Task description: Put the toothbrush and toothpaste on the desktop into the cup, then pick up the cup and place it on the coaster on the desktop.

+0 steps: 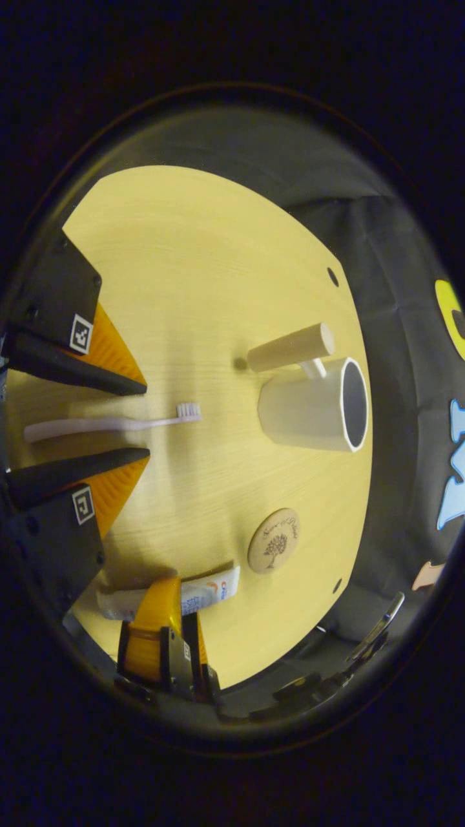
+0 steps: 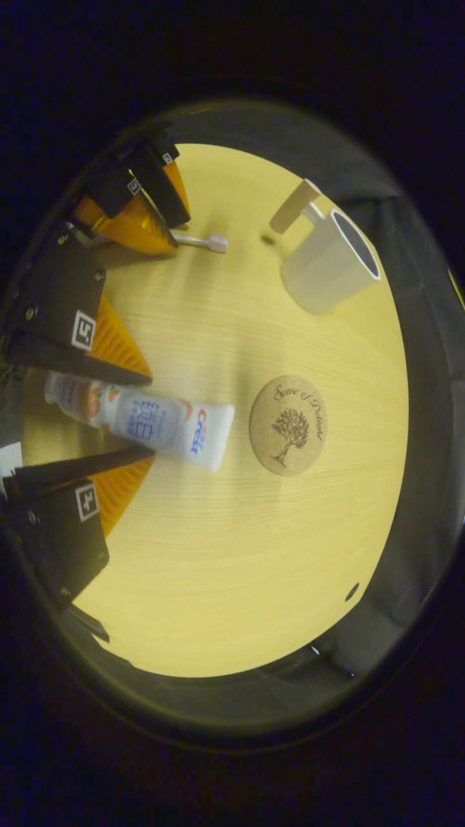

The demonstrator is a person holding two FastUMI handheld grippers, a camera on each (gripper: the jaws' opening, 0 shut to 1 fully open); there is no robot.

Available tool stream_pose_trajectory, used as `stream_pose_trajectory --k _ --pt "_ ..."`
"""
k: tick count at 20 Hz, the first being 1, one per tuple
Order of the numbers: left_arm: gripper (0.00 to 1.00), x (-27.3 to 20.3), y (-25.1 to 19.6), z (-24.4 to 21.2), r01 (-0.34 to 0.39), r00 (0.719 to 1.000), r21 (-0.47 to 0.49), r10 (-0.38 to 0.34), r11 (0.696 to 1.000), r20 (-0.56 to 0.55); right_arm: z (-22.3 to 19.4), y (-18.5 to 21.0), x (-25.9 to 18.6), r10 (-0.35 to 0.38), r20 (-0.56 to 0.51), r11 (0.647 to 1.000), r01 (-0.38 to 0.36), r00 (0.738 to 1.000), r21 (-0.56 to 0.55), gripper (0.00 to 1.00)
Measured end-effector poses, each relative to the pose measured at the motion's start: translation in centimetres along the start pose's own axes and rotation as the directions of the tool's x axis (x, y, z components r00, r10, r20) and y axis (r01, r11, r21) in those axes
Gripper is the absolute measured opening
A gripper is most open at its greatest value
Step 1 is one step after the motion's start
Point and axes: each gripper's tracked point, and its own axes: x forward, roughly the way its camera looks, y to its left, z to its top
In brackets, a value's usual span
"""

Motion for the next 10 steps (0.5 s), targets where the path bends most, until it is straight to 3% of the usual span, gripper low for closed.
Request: stream_pose_trajectory --k 1,2,3,4,6,7,9,10 --pt "0.53 0.03 0.40 0.66 -0.015 1.000 -0.001 0.015 1.000 0.013 0.05 -0.04 -0.31 0.001 -0.014 1.000 -0.001 1.000 -0.006 0.54" --pt "0.37 0.15 0.59 0.42 -0.027 1.000 -0.014 0.027 1.000 0.010 0.32 0.08 -0.46 0.006 -0.016 1.000 -0.006 1.000 0.008 0.54" --pt "0.20 0.29 0.59 0.45 -0.021 1.000 -0.017 0.021 1.000 0.009 0.12 0.20 -0.28 0.004 -0.024 1.000 -0.004 1.000 0.016 0.35" --pt "0.25 0.30 0.66 0.48 -0.022 1.000 -0.009 0.022 1.000 0.015 0.28 0.18 -0.25 0.003 -0.035 1.000 -0.003 0.999 0.011 0.35" --pt "0.11 0.35 0.61 0.49 -0.027 0.999 0.004 0.027 1.000 0.018 0.44 0.09 -0.40 0.005 -0.032 0.999 -0.004 0.999 0.032 0.35" --pt "0.11 0.37 0.63 0.39 -0.031 0.999 0.014 0.031 0.999 0.018 0.38 0.22 -0.76 0.006 -0.036 0.999 -0.004 0.999 0.037 0.22" --pt "0.07 0.45 0.64 0.74 -0.031 0.999 0.014 0.031 0.999 0.028 0.77 0.12 -0.64 0.020 -0.029 0.998 -0.018 0.999 0.065 0.17" --pt "0.13 0.52 0.67 0.79 -0.030 0.999 0.010 0.029 1.000 0.031 0.53 0.37 -1.08 0.024 -0.019 0.995 -0.022 1.000 0.101 0.17"
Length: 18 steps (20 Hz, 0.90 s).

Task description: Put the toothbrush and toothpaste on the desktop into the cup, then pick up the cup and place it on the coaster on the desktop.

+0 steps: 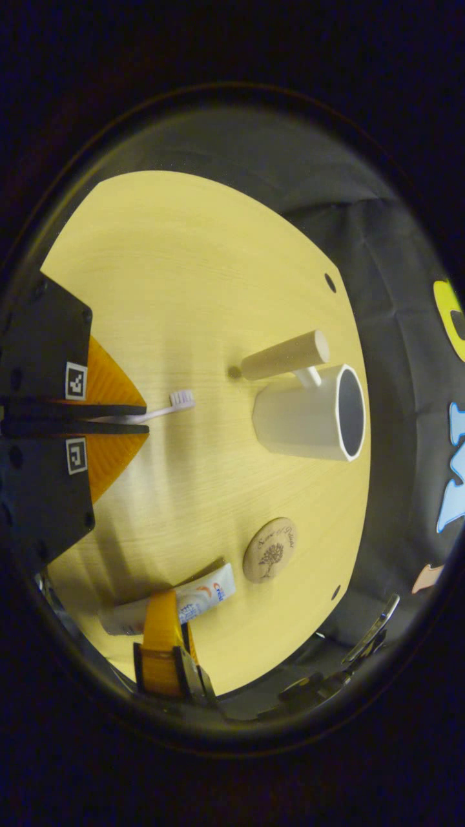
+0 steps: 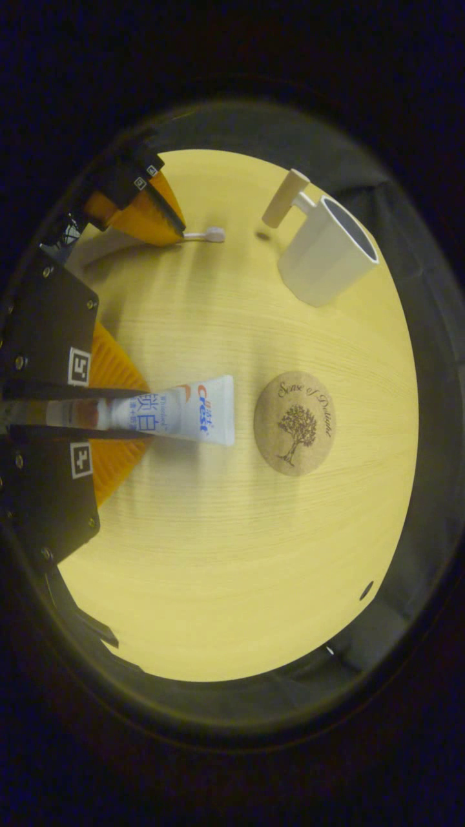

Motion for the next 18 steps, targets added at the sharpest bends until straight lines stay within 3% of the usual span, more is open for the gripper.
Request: stream_pose_trajectory --k 1,7,18 --pt "0.07 -0.1 0.0 0.2 0.008 1.000 0.001 -0.008 1.000 0.007 0.3 -0.2 0.5 0.014 0.007 1.000 -0.015 1.000 0.017 0.07" --pt "0.07 -1.3 0.0 1.3 0.068 0.997 -0.058 -0.066 0.996 0.032 0.3 -0.7 0.3 0.027 0.009 0.996 -0.028 1.000 0.080 0.07" --pt "0.07 -8.9 0.1 11.1 0.149 0.966 -0.105 -0.122 0.983 0.228 1.0 0.1 -1.3 0.059 0.055 0.994 -0.064 0.997 0.086 0.07"
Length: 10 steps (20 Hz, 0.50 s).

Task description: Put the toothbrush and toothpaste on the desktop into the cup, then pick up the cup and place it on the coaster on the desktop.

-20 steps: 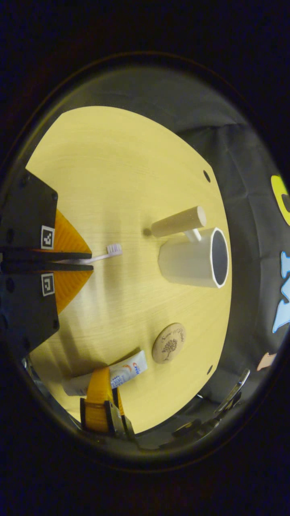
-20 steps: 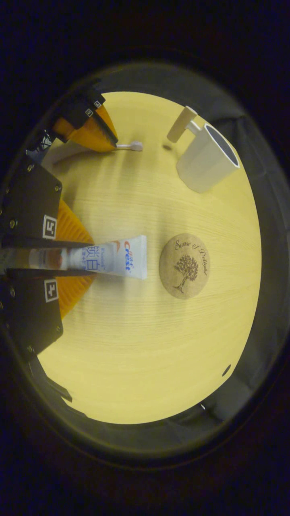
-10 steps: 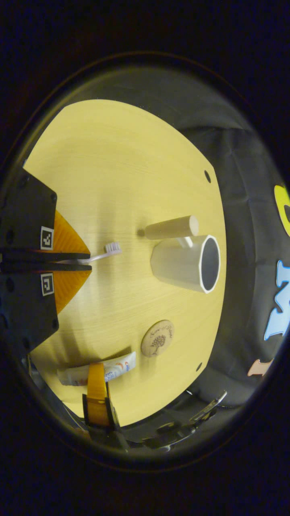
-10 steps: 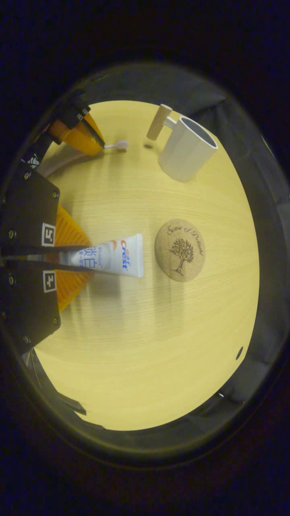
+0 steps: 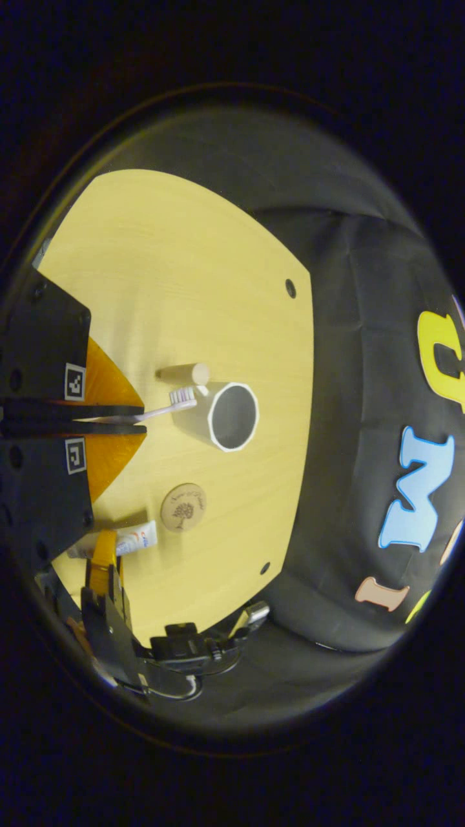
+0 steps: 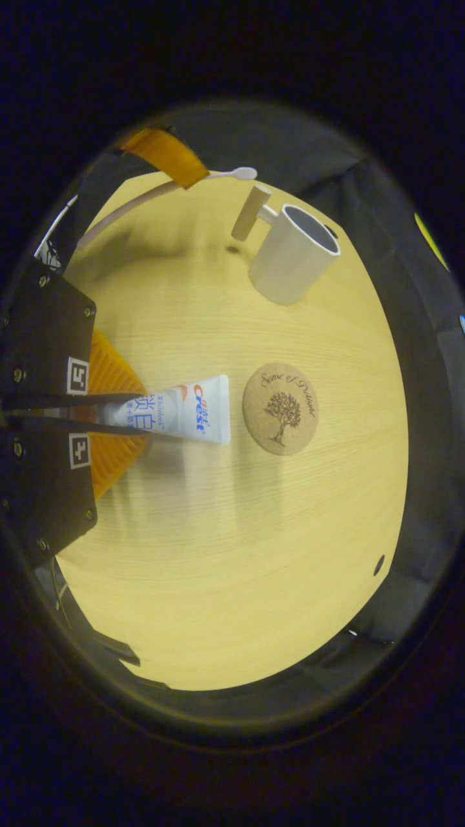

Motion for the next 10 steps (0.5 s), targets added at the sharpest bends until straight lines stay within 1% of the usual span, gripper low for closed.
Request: stream_pose_trajectory --k 5,10 --pt "0.07 -1.1 -0.1 8.1 0.045 0.991 -0.028 -0.041 0.999 0.129 0.0 0.4 -0.1 0.016 0.013 1.000 -0.016 1.000 0.008 0.07" --pt "0.07 0.9 0.2 14.9 0.090 0.971 -0.018 -0.084 0.996 0.223 0.0 0.6 -0.1 0.028 0.014 0.999 -0.028 1.000 0.023 0.07"
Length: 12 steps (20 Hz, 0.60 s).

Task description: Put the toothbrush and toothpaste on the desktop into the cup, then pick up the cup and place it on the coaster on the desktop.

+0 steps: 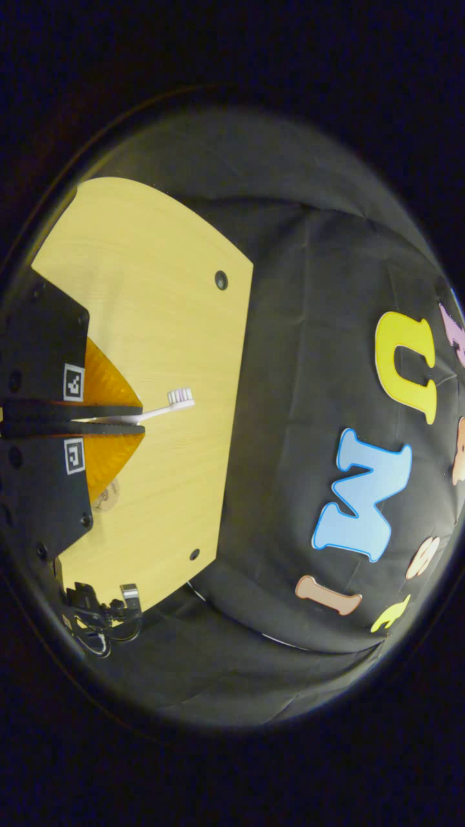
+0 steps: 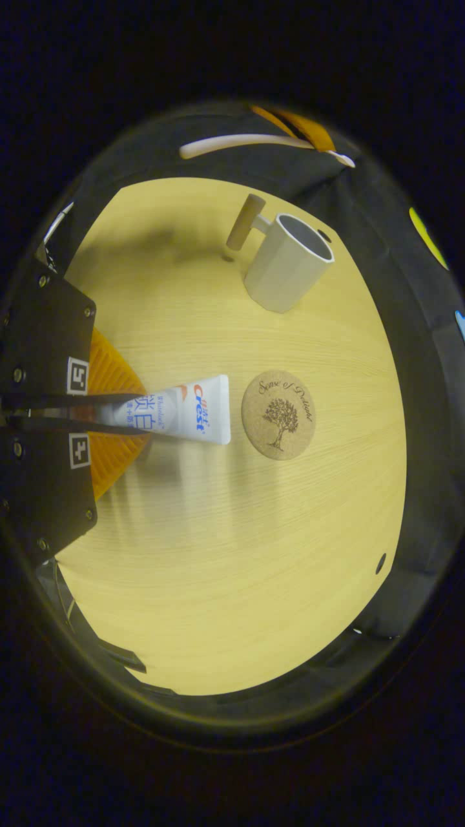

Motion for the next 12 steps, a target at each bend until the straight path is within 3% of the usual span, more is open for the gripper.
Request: stream_pose_trajectory --k 12 --pt "0.07 9.1 -0.1 3.4 0.017 0.997 0.117 -0.025 0.993 0.066 0.7 -0.4 -0.4 0.008 0.005 0.999 -0.008 1.000 0.046 0.07"
